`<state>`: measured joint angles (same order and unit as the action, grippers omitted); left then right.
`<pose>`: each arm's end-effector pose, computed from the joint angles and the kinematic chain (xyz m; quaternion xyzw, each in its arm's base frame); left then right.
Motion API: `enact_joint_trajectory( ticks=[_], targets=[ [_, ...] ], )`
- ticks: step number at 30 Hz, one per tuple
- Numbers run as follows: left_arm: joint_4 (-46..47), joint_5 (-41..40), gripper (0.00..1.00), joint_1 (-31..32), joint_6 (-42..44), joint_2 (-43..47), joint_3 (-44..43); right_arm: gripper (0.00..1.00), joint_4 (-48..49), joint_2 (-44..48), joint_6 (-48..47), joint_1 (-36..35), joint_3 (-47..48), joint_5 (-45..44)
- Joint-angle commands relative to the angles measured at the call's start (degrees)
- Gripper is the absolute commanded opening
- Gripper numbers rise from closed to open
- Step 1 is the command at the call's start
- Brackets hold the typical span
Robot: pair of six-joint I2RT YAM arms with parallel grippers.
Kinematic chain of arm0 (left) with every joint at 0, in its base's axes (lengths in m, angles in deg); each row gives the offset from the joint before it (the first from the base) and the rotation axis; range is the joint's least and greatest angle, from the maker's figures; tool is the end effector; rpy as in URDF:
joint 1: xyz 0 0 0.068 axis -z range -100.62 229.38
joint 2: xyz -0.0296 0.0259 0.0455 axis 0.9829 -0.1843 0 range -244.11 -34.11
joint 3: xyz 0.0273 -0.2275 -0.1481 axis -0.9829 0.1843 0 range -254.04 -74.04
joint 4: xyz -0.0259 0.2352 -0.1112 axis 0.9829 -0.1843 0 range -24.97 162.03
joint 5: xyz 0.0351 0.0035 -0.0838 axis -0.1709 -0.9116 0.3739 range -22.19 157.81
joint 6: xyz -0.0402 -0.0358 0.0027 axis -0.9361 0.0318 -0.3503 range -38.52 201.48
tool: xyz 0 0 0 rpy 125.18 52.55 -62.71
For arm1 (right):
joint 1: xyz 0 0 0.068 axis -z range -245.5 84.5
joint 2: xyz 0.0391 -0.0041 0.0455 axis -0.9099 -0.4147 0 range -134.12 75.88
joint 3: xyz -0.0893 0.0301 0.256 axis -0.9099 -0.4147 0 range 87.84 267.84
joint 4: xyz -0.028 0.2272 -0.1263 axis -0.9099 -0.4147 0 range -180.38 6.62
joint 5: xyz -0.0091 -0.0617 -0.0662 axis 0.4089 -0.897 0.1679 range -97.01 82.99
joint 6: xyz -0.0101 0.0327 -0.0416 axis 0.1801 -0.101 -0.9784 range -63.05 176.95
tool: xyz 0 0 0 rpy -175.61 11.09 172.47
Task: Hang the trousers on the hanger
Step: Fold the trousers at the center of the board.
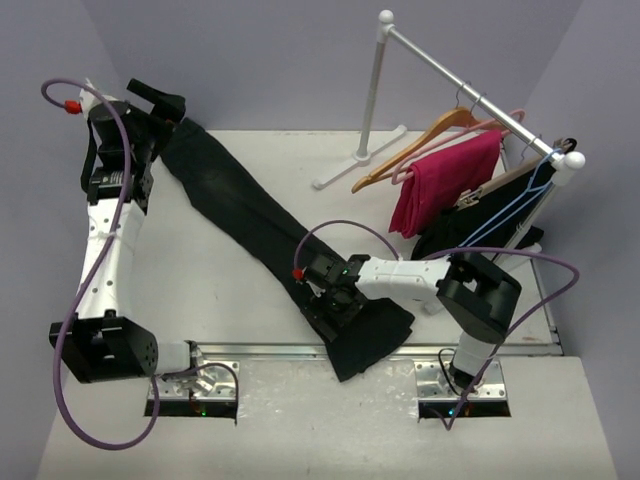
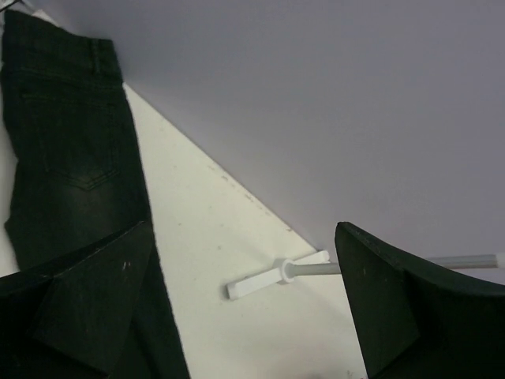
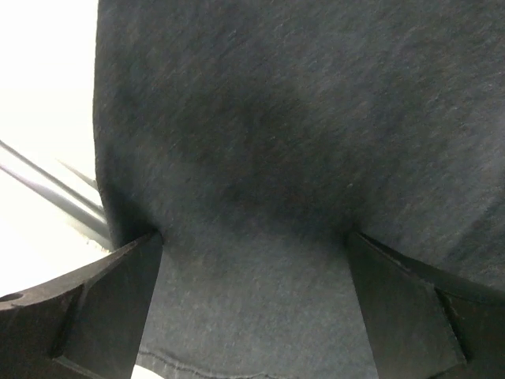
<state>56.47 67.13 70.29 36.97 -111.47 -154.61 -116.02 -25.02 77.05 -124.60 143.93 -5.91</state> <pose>0.3065 0.0495 0.4214 -0.3546 0.6937 -0.1863 0.5986 0.1585 0.2662 0.1357 -0.3328 0.9366 0.0770 0.0782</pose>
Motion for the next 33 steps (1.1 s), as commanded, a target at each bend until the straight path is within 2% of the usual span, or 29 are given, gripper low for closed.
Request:
enact_joint_trajectory(
  ticks=[1,5,10,17,20,23,25,28,33],
  targets=[
    [-5.9,0.1,1.0,-0.7,5.0,-4.9,2.0,0.99,-7.4,2.8,0.7,-2.2,-7.1,-2.2],
    [-9.4,-0.2,1.0,-0.8,6.9,-8.4,1.1,0.99,-9.6,5.8,1.7,-3.7,-11.2,-1.4],
    [-11.4,2.6,1.0,-1.1,5.4,-14.6,-3.5,0.99,-11.3,8.3,1.6,-4.1,-8.0,-4.7],
    [-19.5,-1.1,1.0,-4.3,2.4,-28.3,-20.5,0.99,-10.7,20.3,2.0,-3.3,-7.3,-6.6],
    [-16.4,1.2,1.0,-6.8,2.7,-35.0,-24.7,0.99,-10.4,25.8,2.3,-2.7,-7.9,-5.6],
    [-5.9,14.8,1.0,-10.2,3.5,-45.9,-27.5,0.99,-8.5,32.6,2.1,-2.7,-9.5,-2.3],
    [-4.3,20.6,1.0,-11.2,4.4,-51.8,-32.5,0.99,-7.7,35.2,1.8,-2.6,-10.5,-0.6],
    [-4.7,21.9,1.0,-11.5,9.4,-60.8,-42.4,0.99,-6.9,39.0,1.6,-2.7,-12.7,2.4],
    [-0.7,20.1,1.0,-12.3,8.4,-63.3,-41.1,0.99,-6.7,41.2,1.3,-2.7,-16.1,3.3]
  ],
)
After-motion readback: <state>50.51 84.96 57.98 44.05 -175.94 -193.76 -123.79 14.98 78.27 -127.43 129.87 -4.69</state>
